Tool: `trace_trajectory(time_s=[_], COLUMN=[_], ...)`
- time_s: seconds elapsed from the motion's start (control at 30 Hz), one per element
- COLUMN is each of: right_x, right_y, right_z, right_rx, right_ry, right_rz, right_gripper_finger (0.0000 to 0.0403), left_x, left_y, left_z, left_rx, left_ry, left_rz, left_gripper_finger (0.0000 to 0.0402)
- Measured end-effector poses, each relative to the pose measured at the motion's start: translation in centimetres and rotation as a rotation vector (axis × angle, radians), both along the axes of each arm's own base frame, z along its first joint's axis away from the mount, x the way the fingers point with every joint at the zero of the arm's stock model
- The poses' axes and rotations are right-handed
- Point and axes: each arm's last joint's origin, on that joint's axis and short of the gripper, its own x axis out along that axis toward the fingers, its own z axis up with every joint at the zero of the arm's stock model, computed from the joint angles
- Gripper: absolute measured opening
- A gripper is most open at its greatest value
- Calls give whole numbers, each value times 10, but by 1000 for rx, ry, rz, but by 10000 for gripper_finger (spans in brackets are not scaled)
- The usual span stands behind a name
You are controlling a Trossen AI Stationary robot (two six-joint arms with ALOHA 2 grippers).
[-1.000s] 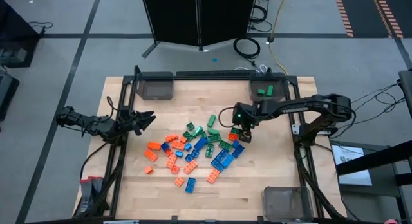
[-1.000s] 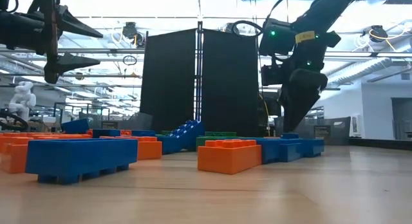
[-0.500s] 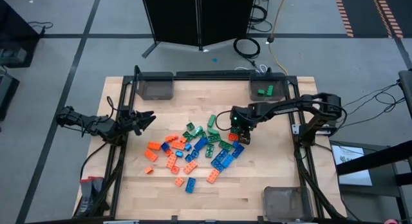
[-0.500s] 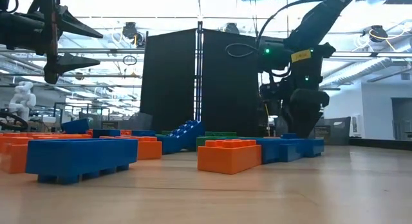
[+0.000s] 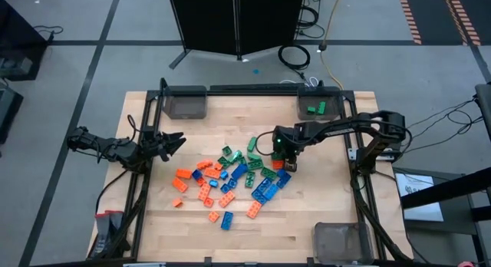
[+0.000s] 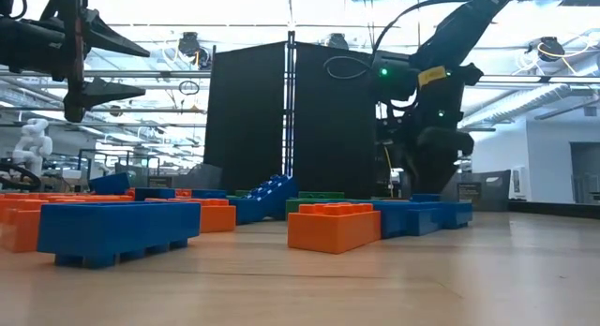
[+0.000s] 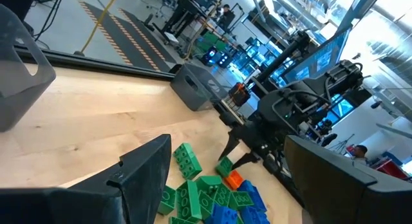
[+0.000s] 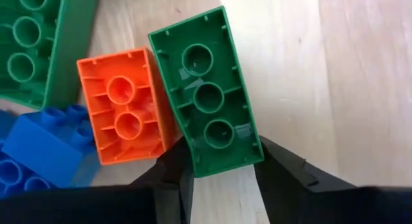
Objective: Sort blocks
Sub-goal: Put the green game piece into the top right black bin
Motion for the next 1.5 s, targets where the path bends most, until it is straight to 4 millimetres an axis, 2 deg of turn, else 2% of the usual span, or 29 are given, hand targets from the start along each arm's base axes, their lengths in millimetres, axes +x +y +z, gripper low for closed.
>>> trace_trajectory(time_s=[0.33,0.43,0.53,0.7,0.8,0.93,1.23,1.33,1.5], right_x=[-1,0,1,-10,-23,-41,-84,-101,-112], right_y=[0,-3,-11,-43,-69,-96,-151,-166,-182], right_z=[6,22,49,91,106,112,134,131,120], right_rx=[16,-6,-81,-205,-186,-178,-206,-201,-158], right_ry=[-14,-58,-89,-37,16,42,57,84,131], right_rz=[-82,-125,-208,-469,-671,-874,-1035,-1100,-1109], right_gripper_finger=[118,118,118,118,118,118,118,118,118], left_x=[0,0,0,0,0,0,0,0,0], left_y=[0,0,0,0,0,0,0,0,0], left_z=[0,0,0,0,0,0,0,0,0], left_rx=[0,0,0,0,0,0,0,0,0], left_ry=[-1,-1,-1,-1,0,0,-1,0,-1], left_rz=[3,3,3,3,3,3,3,3,3], left_gripper_finger=[303,303,303,303,303,303,303,303,303])
